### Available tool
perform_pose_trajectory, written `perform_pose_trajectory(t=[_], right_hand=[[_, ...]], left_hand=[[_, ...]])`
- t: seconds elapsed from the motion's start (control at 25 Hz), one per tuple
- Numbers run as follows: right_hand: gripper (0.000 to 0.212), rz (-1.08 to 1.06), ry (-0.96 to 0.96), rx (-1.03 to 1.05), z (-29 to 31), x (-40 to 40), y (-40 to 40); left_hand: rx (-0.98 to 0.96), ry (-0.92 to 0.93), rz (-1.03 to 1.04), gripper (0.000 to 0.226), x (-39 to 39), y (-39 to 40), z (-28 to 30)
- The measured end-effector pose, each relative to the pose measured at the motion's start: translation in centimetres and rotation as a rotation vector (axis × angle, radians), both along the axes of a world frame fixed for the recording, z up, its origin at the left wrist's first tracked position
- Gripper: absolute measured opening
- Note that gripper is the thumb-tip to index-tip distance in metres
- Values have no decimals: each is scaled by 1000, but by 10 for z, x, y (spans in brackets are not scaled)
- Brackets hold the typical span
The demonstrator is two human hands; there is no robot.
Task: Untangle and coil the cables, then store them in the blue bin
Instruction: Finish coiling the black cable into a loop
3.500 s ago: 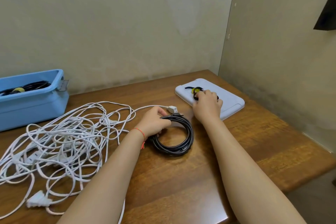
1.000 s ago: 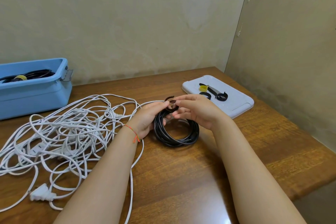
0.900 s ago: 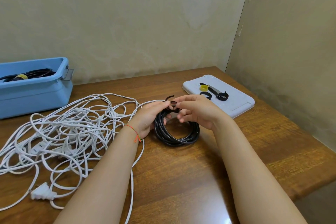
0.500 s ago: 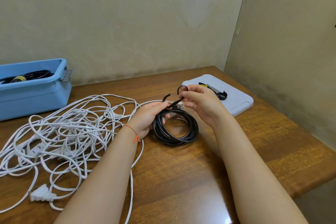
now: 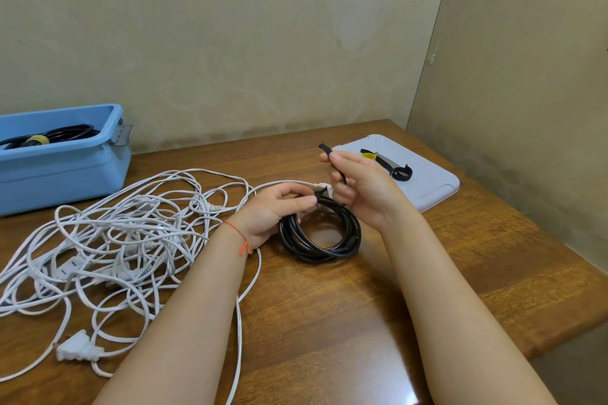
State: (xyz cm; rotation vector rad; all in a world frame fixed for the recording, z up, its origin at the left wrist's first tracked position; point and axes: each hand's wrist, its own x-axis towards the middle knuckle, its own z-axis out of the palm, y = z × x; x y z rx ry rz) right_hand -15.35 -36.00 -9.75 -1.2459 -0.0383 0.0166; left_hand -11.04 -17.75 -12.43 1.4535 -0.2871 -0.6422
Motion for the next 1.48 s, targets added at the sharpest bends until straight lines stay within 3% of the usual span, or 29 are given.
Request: perform_pose_trajectory(t=[0.16, 0.28, 0.52, 0.68, 0.84, 1.04, 1.2, 1.36, 1.48], right_hand=[[25, 15, 25, -85, 4, -3, -2], [24, 24, -31, -158, 5, -7, 11], [23, -138, -50, -220, 1, -5, 25], [23, -152, -21, -318, -1, -3, 27], [22, -209, -46, -293, 0, -3, 30], [30, -270, -71, -311, 2, -3, 35], [39, -276, -69, -376, 1, -3, 36], [29, -256, -20, -410, 5, -6, 35], [17, -234, -21, -517, 3, -6, 38]], left_hand=[[25, -74, 119, 44, 3, -4, 12], [-73, -143, 194, 45, 7, -10, 22], [-179, -23, -33, 9, 3, -6, 28], [-72, -71, -37, 12, 3, -7, 29], [-31, -127, 17, 18, -4, -12, 32], [-42, 19, 220, 35, -8, -24, 33], [-41, 25, 377, 28, -7, -28, 29], [-108, 43, 512, 19, 0, -21, 30], [-109, 21, 497, 18, 1, -19, 30]])
